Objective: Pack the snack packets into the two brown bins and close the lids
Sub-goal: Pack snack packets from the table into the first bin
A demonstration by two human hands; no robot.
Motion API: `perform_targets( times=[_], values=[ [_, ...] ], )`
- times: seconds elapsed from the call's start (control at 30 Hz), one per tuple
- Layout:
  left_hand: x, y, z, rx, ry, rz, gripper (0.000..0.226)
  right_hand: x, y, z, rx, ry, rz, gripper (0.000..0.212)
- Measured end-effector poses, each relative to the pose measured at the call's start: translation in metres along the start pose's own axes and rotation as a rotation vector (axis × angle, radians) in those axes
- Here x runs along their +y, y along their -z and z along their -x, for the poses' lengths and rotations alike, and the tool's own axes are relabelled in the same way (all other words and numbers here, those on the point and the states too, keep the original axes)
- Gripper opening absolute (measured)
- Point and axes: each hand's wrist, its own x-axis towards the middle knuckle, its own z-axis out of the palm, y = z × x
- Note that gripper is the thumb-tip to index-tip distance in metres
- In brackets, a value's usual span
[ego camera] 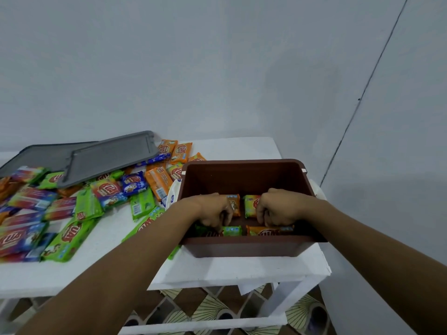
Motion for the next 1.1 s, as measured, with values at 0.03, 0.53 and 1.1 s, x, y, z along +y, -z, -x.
perform_targets(
  times=[0.03, 0.53, 1.1],
  values=[
    [0.000, 0.000, 0.000, -0.013, 0.000, -0.004, 0.017, 0.001, 0.000, -0.001, 0.025, -0.020, -0.013, 0.024],
    [0.004, 0.013, 0.016, 0.113, 0.111, -0.325, 0.038, -0.007, 0.012, 0.006, 0.072, -0.103, 0.133, 0.043],
    [-0.161, -0.025, 0.177, 0.600, 0.244, -0.222, 0.044, -0.176, 0.039, -0.049, 0.728, 0.152, -0.009, 0.016]
  ],
)
